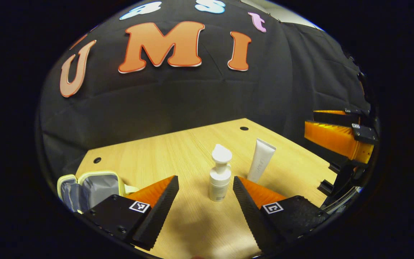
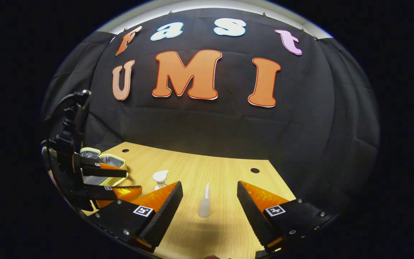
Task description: First open the suitcase, pack the skin care products into it, and then close the suitcase.
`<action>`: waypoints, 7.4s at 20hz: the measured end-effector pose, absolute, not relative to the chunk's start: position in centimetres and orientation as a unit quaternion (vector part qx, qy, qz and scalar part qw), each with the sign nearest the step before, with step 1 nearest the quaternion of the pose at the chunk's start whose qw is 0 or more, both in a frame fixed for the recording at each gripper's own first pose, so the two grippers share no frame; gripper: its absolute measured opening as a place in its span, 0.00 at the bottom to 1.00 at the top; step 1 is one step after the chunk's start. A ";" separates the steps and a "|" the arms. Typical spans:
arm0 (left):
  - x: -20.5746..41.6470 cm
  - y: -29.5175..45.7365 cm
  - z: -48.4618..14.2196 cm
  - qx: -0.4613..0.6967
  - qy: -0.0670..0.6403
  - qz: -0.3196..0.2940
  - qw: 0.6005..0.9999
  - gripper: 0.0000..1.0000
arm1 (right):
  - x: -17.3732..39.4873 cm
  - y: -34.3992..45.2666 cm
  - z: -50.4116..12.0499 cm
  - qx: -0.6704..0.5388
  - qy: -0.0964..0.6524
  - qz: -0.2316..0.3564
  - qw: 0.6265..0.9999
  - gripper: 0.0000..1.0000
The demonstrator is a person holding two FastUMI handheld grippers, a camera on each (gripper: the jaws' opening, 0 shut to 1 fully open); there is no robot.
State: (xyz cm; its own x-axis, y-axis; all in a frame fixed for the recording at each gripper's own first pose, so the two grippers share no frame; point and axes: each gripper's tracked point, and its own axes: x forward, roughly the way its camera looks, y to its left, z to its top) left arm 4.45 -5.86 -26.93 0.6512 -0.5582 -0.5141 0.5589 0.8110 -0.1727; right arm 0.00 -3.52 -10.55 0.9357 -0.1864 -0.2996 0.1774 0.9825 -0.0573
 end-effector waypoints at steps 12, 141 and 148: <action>5.8 -9.3 -34.3 0.044 0.342 -0.317 0.884 0.98 | -0.7 -6.2 -11.8 -0.027 0.180 -0.103 0.978 0.97; 3.7 39.3 -30.3 -0.043 0.513 0.008 0.857 0.94 | 12.6 35.2 -20.0 0.118 0.420 0.199 0.878 0.46; -2.7 46.5 -26.8 -0.104 0.482 0.113 0.863 0.94 | 12.0 38.9 -23.0 0.123 0.482 0.223 0.838 0.46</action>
State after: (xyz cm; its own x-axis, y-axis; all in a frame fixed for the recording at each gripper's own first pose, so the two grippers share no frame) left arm -2.69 46.53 -26.77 0.5102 0.0938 -0.8549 -0.2946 0.9530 -0.0713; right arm 12.03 38.88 -23.03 0.4361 0.4935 -0.7525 -0.2559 0.8697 0.4220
